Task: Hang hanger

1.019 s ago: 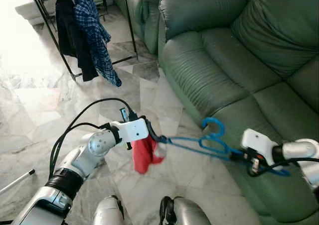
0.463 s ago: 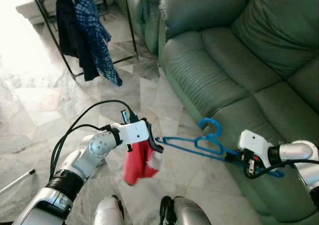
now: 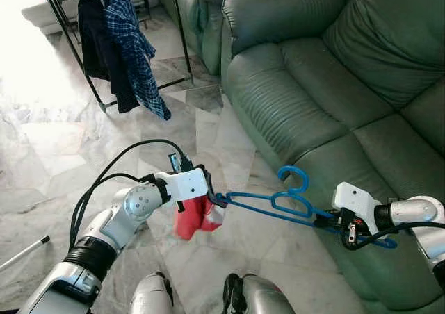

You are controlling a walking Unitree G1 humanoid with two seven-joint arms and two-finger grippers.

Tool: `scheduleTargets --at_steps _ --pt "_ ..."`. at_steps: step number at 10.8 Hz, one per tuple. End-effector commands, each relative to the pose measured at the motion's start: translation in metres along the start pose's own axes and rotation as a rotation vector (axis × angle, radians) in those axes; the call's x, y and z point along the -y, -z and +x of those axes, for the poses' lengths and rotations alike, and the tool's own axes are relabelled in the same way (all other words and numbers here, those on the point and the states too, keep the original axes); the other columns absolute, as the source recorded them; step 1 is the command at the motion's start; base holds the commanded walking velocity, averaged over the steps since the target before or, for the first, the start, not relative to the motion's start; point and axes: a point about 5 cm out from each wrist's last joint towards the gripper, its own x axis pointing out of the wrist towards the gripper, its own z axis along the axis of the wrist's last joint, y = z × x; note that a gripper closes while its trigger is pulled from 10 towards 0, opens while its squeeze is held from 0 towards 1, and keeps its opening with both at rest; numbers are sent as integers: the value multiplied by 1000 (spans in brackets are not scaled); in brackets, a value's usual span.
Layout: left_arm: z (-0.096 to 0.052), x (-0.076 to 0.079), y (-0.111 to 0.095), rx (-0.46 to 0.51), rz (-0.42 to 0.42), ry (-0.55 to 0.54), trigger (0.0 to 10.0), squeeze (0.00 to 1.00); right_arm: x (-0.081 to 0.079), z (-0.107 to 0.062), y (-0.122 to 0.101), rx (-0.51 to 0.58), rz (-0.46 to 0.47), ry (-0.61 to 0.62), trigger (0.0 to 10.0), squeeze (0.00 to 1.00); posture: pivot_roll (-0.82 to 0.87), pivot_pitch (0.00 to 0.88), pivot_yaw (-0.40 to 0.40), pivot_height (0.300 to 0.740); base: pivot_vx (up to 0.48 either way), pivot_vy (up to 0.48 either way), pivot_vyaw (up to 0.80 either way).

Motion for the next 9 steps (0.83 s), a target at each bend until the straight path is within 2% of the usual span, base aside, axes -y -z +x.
scheduleTargets --at_steps 1,8,9 --pt "0 1 -5 25 10 4 10000 0 0 -5 3 -16 3 -10 10000 0 -55 189 -62 740 0 0 0" --pt "0 1 -5 25 10 4 10000 0 0 -5 3 -16 3 -10 10000 0 -55 189 -62 740 0 0 0" --pt "2 -3 -13 53 7 -14 10000 0 -10 21 3 40 81 -37 10000 0 -44 185 -66 740 0 0 0"
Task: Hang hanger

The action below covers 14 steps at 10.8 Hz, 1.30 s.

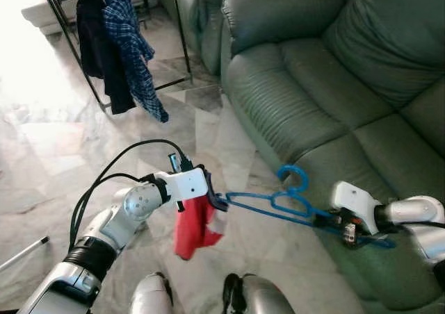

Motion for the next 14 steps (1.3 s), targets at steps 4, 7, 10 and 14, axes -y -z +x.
scheduleTargets --at_steps 4,7,10,14 --pt "5 3 -16 65 1 -18 10000 0 -22 36 5 23 73 -87 10000 0 -38 185 -68 740 0 0 0" --pt "6 -2 -16 67 11 -57 10000 0 -22 40 6 17 73 -73 10000 0 -39 182 -67 740 0 0 0" --pt "6 -9 -29 126 -21 -118 10000 0 3 60 -3 29 131 389 10000 0 -25 181 -65 740 0 0 0" --pt "10 2 -37 155 -29 -132 10000 0 36 56 -40 388 520 799 10000 0 -18 175 -63 740 0 0 0"
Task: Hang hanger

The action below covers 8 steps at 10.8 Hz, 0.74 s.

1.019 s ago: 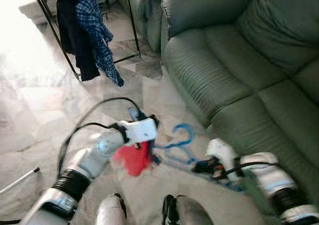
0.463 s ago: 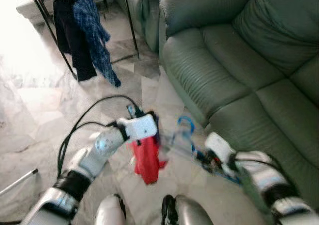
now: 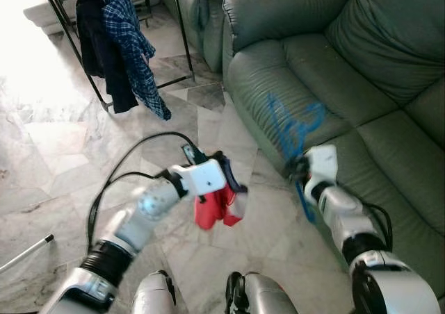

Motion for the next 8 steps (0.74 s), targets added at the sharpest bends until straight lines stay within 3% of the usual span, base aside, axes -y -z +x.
scheduleTargets --at_steps 1,2,3,4,5,7,8 --pt "-1 2 5 -11 -14 1 10000 0 -2 -1 -4 21 -51 -56 10000 0 -16 171 -60 740 0 0 0" --pt "-4 3 23 -84 33 -5 10000 0 -1 -3 -1 -15 -145 -115 10000 0 -19 161 -59 740 0 0 0" --pt "-6 2 38 -154 -75 -63 10000 0 10 -6 5 -47 -165 -42 10000 0 -17 150 -61 740 0 0 0" --pt "-11 3 53 -219 -157 -145 10000 0 17 -6 2 1 -78 69 10000 0 -13 147 -52 740 0 0 0" --pt "-18 7 71 -304 -289 -252 10000 0 15 -8 11 -12 -53 164 10000 0 -23 143 -37 740 0 0 0" --pt "-27 15 89 -396 -438 -361 10000 0 -20 -20 35 37 -277 -32 10000 0 -29 143 -40 740 0 0 0" --pt "-25 14 89 -395 -463 -388 10000 0 -33 -21 41 55 -258 -56 10000 0 -28 145 -41 740 0 0 0"
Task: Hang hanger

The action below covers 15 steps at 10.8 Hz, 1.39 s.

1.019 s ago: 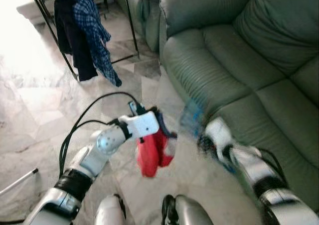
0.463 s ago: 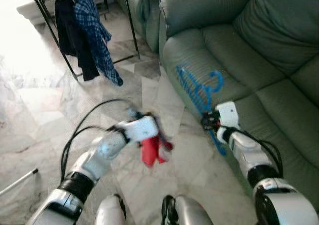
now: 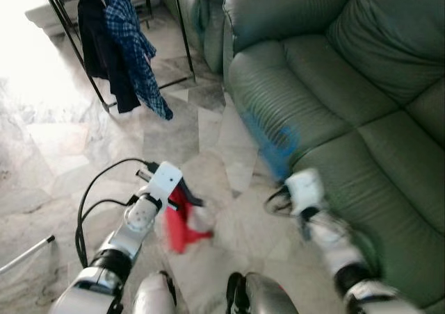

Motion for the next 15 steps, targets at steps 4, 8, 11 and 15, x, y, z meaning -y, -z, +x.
scheduleTargets --at_steps 4,8,11,15 --pt "1 3 -24 173 458 329 10000 0 -22 -1 13 -198 -58 -363 10000 0 -17 209 -53 740 0 0 0" --pt "6 -22 -31 165 562 279 10000 0 20 -38 22 -329 -286 -665 10000 0 -52 251 -73 740 0 0 0" --pt "5 -21 -39 223 599 312 10000 0 33 -43 14 -351 -314 -694 10000 0 -55 266 -70 740 0 0 0" --pt "4 -15 -51 289 583 334 10000 0 31 -40 9 -343 -290 -686 10000 0 -56 278 -70 740 0 0 0"
